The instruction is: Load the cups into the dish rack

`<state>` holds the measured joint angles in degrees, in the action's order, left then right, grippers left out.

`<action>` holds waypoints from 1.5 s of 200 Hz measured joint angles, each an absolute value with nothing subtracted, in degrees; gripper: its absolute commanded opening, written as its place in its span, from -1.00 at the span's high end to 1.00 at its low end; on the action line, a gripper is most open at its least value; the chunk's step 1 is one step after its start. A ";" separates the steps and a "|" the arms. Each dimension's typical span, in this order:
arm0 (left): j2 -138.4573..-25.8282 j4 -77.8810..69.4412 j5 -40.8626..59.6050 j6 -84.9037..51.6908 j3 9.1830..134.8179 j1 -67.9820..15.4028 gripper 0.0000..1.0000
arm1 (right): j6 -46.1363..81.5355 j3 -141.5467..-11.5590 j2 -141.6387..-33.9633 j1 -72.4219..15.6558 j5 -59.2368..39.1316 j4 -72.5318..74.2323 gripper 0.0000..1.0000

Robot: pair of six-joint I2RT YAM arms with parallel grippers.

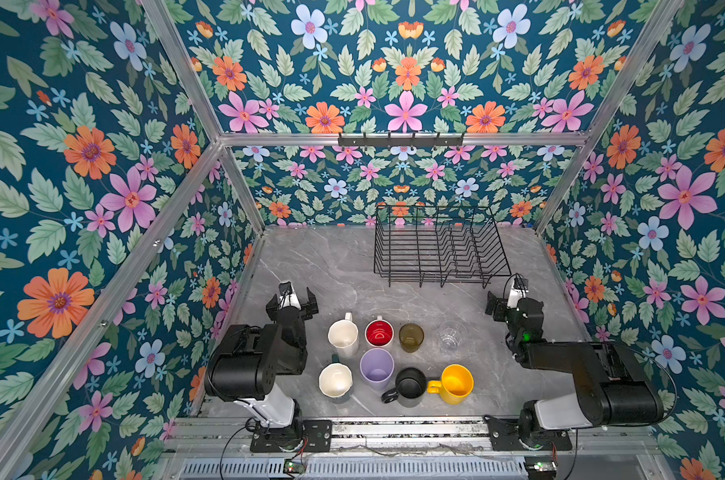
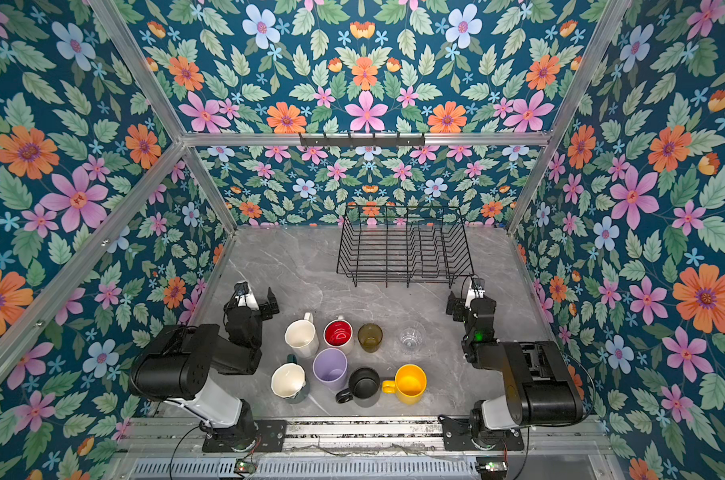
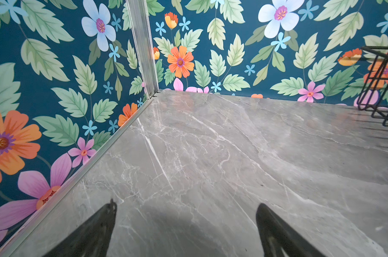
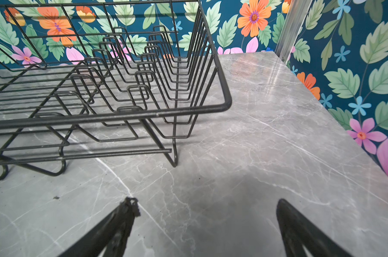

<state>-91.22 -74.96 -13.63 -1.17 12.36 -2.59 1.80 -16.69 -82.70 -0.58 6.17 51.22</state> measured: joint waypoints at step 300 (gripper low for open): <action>-41.54 -12.12 -7.53 -26.63 32.08 -2.52 -0.99 | 14.79 -73.17 -100.20 9.41 -10.26 -16.34 0.15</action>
<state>-41.54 -12.12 -7.53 -26.63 32.08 -2.52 14.79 -73.17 -100.20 9.41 -10.26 -16.34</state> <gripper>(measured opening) 0.996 0.461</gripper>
